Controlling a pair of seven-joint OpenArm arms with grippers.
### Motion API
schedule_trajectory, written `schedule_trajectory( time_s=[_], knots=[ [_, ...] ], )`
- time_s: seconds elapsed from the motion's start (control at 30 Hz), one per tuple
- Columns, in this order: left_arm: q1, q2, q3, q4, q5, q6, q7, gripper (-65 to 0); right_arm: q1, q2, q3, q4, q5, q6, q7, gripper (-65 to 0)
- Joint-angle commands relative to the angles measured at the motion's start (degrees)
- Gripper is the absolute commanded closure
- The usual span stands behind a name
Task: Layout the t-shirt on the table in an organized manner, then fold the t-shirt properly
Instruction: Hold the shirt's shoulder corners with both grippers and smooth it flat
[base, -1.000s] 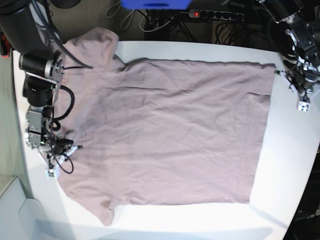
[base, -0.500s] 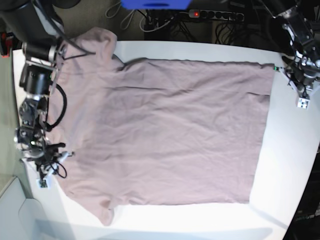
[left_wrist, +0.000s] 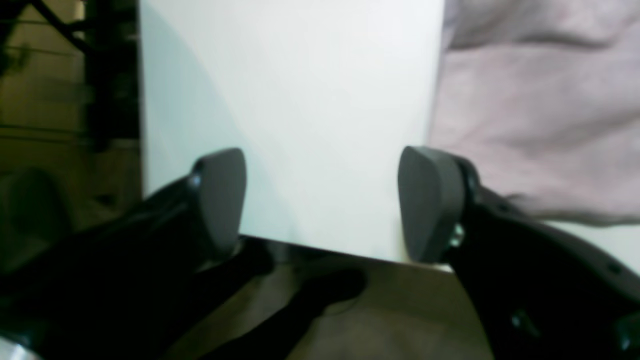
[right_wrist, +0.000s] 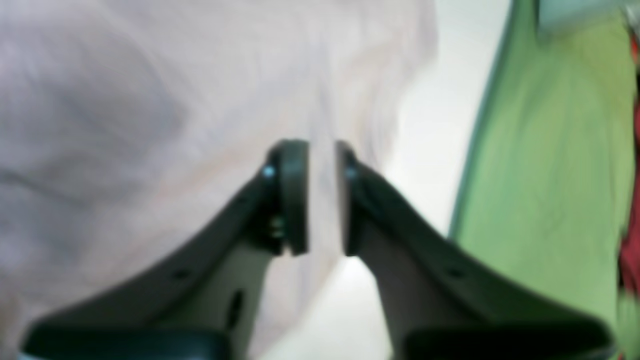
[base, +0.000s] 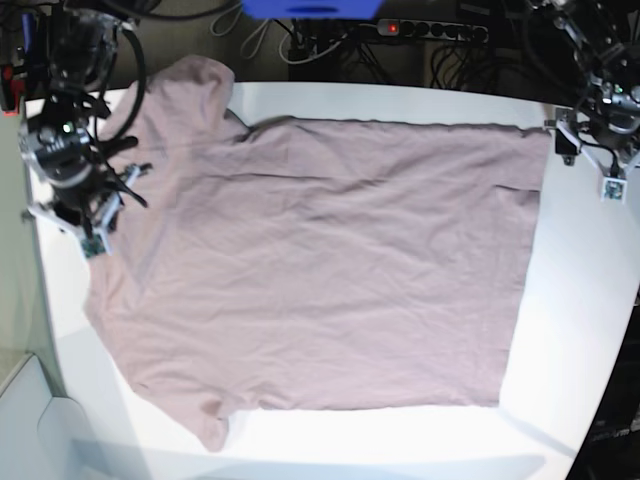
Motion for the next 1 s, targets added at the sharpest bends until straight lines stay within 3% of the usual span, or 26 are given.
schedule_trajectory(
  time_s=[0.0, 0.1, 0.17, 0.5, 0.83, 0.9, 0.97],
  knots=[
    [0.8, -0.7, -1.0, 0.9, -2.1, 0.3, -0.7, -46.3, -1.2, -0.5, 1.0, 1.9, 0.8, 2.0, 1.2, -19.9],
    [1.9, -0.7, -1.9, -1.0, -6.5, 0.3, -0.8, -46.7, -5.9, -1.3, 5.8, 2.5, 0.8, 2.0, 1.2, -30.3],
    [1.9, -0.7, -1.8, -3.3, -7.8, 0.3, -1.0, -46.7, -8.0, -1.3, 8.5, 2.5, 0.8, 2.0, 1.2, -33.9],
    [0.0, -0.7, -1.5, -10.5, -12.7, 0.3, -1.2, -46.8, -12.7, -2.9, 19.5, 2.3, 0.8, 2.0, 1.7, -33.9],
    [-0.9, -0.7, 2.7, -20.2, -13.0, 0.3, -5.0, -46.0, -14.8, -3.8, 19.9, 2.3, 0.7, 2.0, 1.7, -33.8],
    [0.0, -0.7, 3.1, -20.7, -13.2, 0.3, -5.2, -42.4, -15.6, -3.8, 20.0, 2.3, 0.7, 2.0, 1.7, -33.8],
    [0.0, -0.7, 3.1, -20.8, -13.2, 0.3, -5.2, -31.8, -16.3, -3.8, 19.8, 2.3, 0.7, 2.0, 1.7, -33.8]
  ],
)
